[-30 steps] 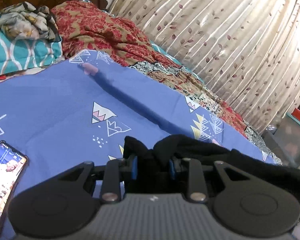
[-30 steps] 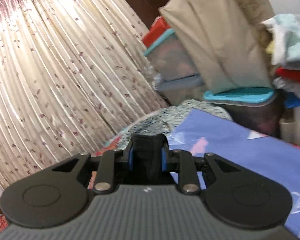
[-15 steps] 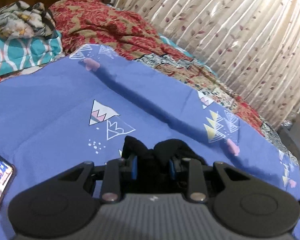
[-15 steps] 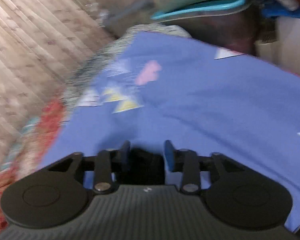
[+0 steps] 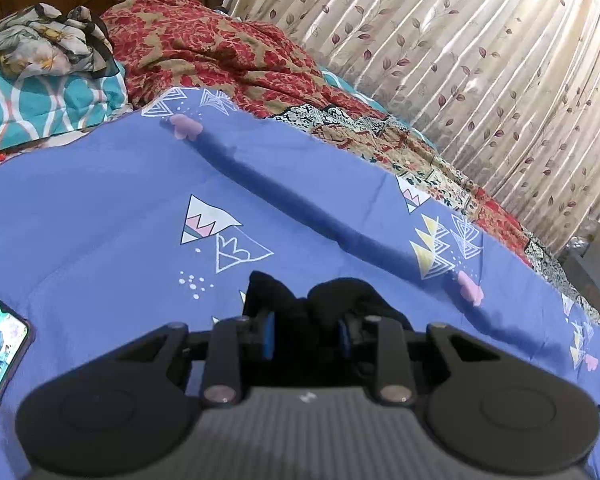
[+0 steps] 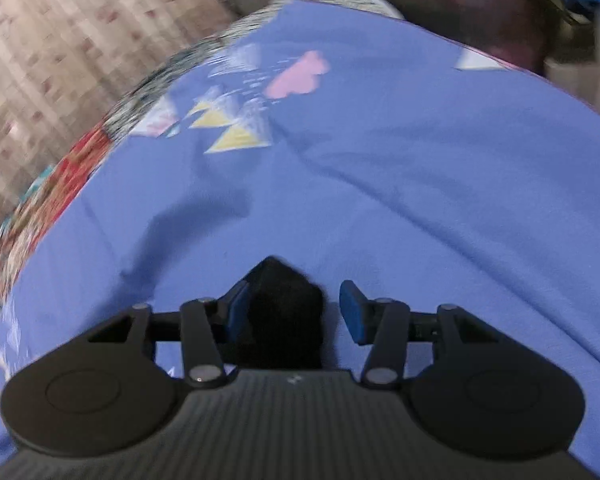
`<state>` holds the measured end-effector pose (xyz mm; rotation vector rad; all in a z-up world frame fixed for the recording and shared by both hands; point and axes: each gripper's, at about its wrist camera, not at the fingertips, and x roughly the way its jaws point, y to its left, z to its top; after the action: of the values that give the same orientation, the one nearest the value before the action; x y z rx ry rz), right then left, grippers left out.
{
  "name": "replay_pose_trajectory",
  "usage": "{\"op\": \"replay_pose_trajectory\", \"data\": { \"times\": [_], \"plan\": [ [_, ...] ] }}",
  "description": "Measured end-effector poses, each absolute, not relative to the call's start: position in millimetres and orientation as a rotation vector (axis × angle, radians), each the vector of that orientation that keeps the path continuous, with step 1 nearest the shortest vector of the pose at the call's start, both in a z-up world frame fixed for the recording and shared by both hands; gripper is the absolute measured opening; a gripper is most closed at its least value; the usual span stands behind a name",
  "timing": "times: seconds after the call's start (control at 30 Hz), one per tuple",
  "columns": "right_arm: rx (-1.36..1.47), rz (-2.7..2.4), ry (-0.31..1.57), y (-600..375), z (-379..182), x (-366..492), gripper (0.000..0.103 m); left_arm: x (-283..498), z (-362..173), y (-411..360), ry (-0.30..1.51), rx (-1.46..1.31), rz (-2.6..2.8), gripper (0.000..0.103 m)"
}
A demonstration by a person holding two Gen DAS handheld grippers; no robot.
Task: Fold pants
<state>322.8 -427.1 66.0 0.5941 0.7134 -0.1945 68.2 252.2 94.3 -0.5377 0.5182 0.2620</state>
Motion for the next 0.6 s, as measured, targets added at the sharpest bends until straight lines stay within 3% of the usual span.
{"op": "replay_pose_trajectory", "data": {
  "times": [0.13, 0.2, 0.27, 0.37, 0.47, 0.6],
  "plan": [
    [0.394, -0.139, 0.736, -394.5, 66.6, 329.3, 0.077, 68.0, 96.8, 251.5, 0.518, -0.536, 0.26, 0.027],
    [0.299, -0.111, 0.761, -381.1, 63.0, 332.1, 0.078, 68.0, 96.6, 250.8, 0.518, -0.531, 0.262, 0.027],
    [0.202, -0.092, 0.8, -371.0, 59.0, 337.7, 0.03, 68.9, 95.6, 251.2, 0.519, -0.529, 0.265, 0.027],
    [0.282, -0.162, 0.723, -384.1, 75.3, 343.7, 0.028, 70.5, 94.9, 251.3, 0.519, -0.531, 0.272, 0.026],
    [0.618, -0.2, 0.521, -434.1, 104.1, 332.4, 0.028, 68.7, 95.9, 250.8, 0.513, -0.541, 0.274, 0.026],
    [0.762, -0.29, 0.578, -475.7, 106.3, 324.0, 0.028, 61.1, 97.3, 252.4, 0.498, -0.561, 0.263, 0.026]
  ]
}}
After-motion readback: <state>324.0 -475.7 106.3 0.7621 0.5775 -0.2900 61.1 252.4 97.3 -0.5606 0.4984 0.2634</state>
